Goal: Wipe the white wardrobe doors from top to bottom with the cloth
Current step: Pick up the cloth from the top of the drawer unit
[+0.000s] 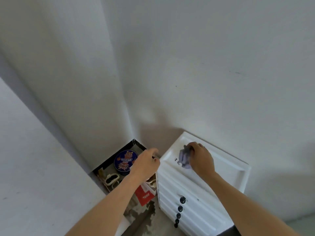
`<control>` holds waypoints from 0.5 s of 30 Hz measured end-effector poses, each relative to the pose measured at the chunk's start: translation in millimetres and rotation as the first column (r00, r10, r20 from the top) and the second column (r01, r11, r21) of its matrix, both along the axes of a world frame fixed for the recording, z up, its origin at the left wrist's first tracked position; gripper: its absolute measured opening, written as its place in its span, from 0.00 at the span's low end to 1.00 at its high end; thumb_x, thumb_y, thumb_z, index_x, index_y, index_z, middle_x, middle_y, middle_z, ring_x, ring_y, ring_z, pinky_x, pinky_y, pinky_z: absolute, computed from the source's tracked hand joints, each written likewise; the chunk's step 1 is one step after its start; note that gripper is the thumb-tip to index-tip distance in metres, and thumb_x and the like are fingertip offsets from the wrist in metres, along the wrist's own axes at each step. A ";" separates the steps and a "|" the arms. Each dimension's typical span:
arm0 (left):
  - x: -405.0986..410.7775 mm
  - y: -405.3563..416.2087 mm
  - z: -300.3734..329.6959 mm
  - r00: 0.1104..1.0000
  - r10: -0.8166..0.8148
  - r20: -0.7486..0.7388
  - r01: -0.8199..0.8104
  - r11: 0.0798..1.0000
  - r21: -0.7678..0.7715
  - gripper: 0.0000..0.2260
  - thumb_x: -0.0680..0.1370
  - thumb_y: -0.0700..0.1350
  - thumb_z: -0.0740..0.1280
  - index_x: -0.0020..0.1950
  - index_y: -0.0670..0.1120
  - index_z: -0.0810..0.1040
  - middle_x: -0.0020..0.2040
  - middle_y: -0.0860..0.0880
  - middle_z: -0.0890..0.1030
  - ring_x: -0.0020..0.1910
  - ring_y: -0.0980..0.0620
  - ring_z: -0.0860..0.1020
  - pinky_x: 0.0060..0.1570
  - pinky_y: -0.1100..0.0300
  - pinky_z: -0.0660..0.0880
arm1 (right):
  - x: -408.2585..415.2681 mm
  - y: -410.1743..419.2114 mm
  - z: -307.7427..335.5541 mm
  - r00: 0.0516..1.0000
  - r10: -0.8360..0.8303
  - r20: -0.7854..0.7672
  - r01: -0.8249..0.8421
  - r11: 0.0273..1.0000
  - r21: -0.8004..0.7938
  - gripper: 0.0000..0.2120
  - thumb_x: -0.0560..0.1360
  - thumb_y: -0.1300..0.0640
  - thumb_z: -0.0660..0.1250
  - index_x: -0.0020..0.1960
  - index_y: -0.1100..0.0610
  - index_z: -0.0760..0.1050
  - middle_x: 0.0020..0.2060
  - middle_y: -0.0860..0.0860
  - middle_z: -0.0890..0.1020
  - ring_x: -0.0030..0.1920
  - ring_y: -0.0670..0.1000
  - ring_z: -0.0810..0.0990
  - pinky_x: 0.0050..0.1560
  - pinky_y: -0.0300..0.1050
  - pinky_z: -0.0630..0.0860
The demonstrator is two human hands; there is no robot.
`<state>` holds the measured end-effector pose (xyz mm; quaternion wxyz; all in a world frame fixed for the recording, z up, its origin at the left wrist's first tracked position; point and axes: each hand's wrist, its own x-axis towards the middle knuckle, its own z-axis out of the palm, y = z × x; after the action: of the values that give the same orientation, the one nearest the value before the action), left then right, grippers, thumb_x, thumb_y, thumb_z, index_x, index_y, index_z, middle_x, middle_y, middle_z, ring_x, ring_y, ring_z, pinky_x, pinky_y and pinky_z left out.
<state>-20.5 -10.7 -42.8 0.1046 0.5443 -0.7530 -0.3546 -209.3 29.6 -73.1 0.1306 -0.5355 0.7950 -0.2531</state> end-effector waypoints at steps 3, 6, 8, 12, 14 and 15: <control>-0.3 -1.2 45.3 0.990 -0.028 -0.140 0.039 0.996 0.076 0.28 0.76 0.43 0.67 0.74 0.48 0.61 0.71 0.49 0.66 0.64 0.52 0.69 0.62 0.60 0.68 | 12.9 -5.1 76.0 0.959 0.014 0.284 0.032 0.987 -0.156 0.10 0.76 0.62 0.58 0.50 0.54 0.77 0.43 0.50 0.82 0.43 0.53 0.78 0.42 0.45 0.74; 9.3 12.0 102.3 0.935 -0.033 -0.352 0.099 0.980 0.173 0.37 0.73 0.42 0.71 0.76 0.49 0.53 0.73 0.53 0.59 0.71 0.52 0.61 0.62 0.64 0.63 | 32.8 5.8 150.3 0.864 0.232 0.446 -0.107 0.952 -0.288 0.12 0.75 0.66 0.60 0.46 0.54 0.80 0.42 0.48 0.83 0.44 0.50 0.79 0.44 0.44 0.77; 20.5 20.8 135.2 0.898 -0.046 -0.437 0.136 0.975 0.178 0.34 0.72 0.43 0.73 0.74 0.48 0.59 0.69 0.53 0.65 0.66 0.54 0.66 0.60 0.63 0.67 | 50.0 16.4 193.3 0.793 0.407 0.453 -0.246 0.894 -0.373 0.12 0.76 0.69 0.60 0.47 0.58 0.80 0.43 0.48 0.83 0.43 0.44 0.80 0.40 0.35 0.75; 63.3 41.9 183.1 0.871 0.003 -0.490 0.080 0.986 0.147 0.16 0.70 0.48 0.74 0.54 0.42 0.79 0.52 0.45 0.82 0.52 0.48 0.80 0.56 0.55 0.76 | 89.3 33.2 251.6 0.729 0.551 0.407 -0.347 0.809 -0.474 0.11 0.78 0.67 0.60 0.53 0.60 0.79 0.39 0.46 0.80 0.30 0.35 0.76 0.29 0.26 0.69; 87.4 58.1 200.5 0.875 0.019 -0.484 0.040 0.993 0.113 0.06 0.74 0.45 0.70 0.50 0.45 0.80 0.48 0.49 0.82 0.49 0.51 0.80 0.51 0.62 0.76 | 106.0 36.0 257.5 0.762 0.531 0.371 -0.332 0.812 -0.480 0.09 0.79 0.61 0.61 0.53 0.57 0.79 0.39 0.45 0.79 0.31 0.35 0.76 0.31 0.27 0.69; 98.7 67.2 208.4 0.894 0.009 -0.447 0.026 0.997 0.073 0.05 0.75 0.45 0.70 0.48 0.45 0.80 0.47 0.49 0.82 0.48 0.52 0.80 0.51 0.63 0.75 | 114.3 37.7 256.7 0.779 0.519 0.352 -0.339 0.821 -0.460 0.08 0.79 0.59 0.61 0.53 0.55 0.79 0.41 0.45 0.79 0.35 0.36 0.77 0.35 0.28 0.71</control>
<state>78.1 56.5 165.6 0.2523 0.4486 -0.6970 -0.4992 -95.0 67.3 183.6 0.2677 -0.6440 0.5311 -0.4812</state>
